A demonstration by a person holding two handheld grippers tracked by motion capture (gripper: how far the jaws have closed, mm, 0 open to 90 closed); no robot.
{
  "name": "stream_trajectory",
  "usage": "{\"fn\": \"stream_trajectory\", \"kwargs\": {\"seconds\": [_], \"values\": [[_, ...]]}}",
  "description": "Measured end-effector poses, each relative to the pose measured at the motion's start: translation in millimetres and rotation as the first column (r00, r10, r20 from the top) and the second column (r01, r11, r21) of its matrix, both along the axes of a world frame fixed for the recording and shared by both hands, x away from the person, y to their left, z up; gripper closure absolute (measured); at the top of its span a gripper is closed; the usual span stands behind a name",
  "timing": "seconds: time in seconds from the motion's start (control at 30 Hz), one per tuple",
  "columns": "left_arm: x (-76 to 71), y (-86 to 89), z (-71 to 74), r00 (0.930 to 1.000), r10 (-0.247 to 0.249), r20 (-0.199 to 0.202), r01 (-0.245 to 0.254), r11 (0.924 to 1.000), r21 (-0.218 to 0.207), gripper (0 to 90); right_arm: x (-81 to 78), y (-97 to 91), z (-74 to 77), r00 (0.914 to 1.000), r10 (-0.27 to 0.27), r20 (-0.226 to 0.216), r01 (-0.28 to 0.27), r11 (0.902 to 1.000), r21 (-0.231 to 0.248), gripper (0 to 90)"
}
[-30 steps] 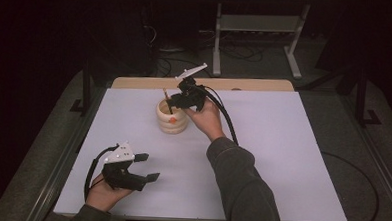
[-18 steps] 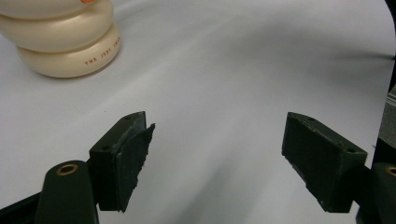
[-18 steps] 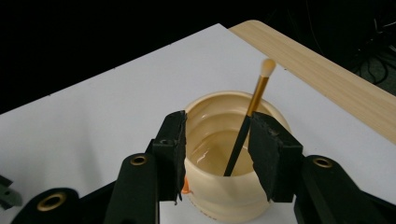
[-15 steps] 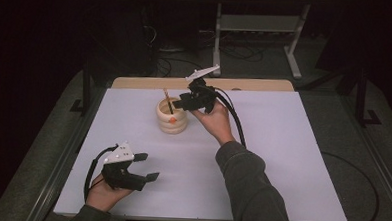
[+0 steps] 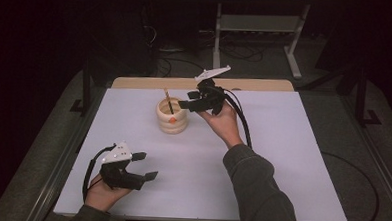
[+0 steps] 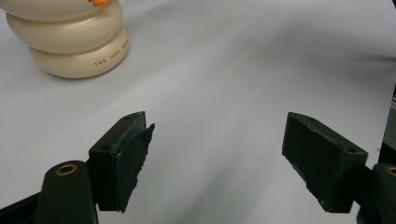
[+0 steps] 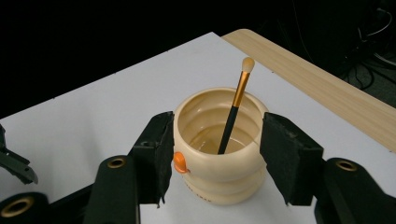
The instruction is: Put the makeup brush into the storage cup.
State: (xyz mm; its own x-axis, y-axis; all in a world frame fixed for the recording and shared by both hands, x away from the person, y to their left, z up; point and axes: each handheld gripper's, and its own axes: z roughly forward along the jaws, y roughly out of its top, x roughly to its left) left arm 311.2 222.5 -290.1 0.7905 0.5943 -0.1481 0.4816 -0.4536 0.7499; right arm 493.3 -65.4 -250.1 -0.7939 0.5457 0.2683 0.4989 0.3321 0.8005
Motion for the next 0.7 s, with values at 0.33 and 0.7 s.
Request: {"fn": "stream_trajectory", "kwargs": {"seconds": [0.33,0.7], "values": [[0.0,0.2,-0.6,0.9999,-0.005,-0.01,0.005,0.9999,0.012,21.6,-7.3,-14.3,1.6,0.9998,-0.018,0.005,0.018,0.9998,0.012,36.7],[0.9,0.2,-0.9,0.9999,-0.017,-0.001,0.017,0.9996,0.023,21.6,-11.9,-28.7,1.9,0.9993,-0.036,0.005,0.036,0.9993,0.01,33.2]]}}
